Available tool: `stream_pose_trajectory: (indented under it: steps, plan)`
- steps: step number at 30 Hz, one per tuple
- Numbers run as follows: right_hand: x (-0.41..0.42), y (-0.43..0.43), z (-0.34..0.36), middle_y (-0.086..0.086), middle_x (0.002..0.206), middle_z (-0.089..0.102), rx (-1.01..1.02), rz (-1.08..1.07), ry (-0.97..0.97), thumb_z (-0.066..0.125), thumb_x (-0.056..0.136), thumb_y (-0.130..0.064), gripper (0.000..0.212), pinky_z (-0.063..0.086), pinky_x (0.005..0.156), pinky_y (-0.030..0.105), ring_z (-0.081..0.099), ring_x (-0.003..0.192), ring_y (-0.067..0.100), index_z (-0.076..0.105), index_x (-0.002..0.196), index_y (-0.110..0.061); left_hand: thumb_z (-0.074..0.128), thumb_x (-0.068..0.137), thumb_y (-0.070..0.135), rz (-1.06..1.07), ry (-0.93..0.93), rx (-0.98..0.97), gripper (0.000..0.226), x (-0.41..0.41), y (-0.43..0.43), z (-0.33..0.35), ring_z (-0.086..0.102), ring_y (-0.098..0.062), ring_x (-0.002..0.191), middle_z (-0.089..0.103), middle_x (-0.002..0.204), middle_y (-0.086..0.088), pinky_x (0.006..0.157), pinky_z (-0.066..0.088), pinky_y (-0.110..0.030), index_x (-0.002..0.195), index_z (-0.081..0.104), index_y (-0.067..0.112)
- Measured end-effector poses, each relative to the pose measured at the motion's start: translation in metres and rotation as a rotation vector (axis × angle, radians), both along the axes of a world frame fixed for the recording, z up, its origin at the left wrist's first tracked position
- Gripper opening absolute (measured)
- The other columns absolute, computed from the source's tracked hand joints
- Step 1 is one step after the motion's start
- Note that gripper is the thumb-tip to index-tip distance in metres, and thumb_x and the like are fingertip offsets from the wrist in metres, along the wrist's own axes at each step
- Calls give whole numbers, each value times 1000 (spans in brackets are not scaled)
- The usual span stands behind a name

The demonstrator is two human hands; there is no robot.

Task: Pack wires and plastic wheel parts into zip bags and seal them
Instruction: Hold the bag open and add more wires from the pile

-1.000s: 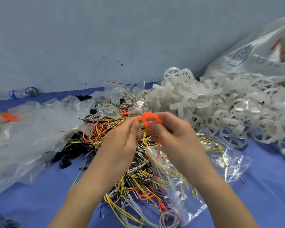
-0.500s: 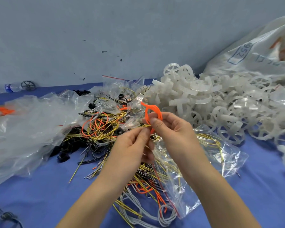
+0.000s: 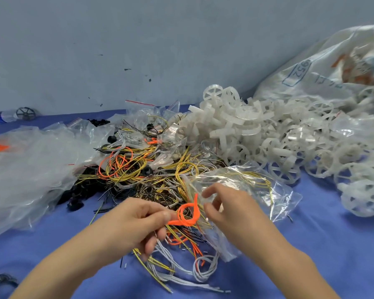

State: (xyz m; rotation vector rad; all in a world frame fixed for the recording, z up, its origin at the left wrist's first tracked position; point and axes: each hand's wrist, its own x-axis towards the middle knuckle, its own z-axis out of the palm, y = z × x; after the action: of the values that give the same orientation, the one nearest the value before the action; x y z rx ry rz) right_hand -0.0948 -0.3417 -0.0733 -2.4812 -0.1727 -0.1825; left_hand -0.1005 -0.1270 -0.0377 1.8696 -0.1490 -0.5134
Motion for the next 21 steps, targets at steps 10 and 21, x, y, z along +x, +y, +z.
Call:
stream_pose_trajectory:
  steps: [10, 21]
  plan:
    - [-9, 19, 10, -12, 97, 63, 103, -85, -281, 58, 94, -35, 14, 45, 73, 31, 61, 88, 13, 67, 100, -26, 50, 100, 15, 76, -208, 87, 16, 10, -53, 6, 53, -20, 41, 66, 69, -20, 42, 47, -27, 97, 66, 14]
    - [-10, 21, 21, -12, 94, 59, 163, -123, -457, 58, 95, -33, 9, 48, 65, 35, 59, 78, 15, 65, 95, -27, 47, 92, -7, 67, -208, -133, 26, 28, -78, 3, 73, -23, 77, 74, 78, -13, 65, 61, -39, 91, 70, 5]
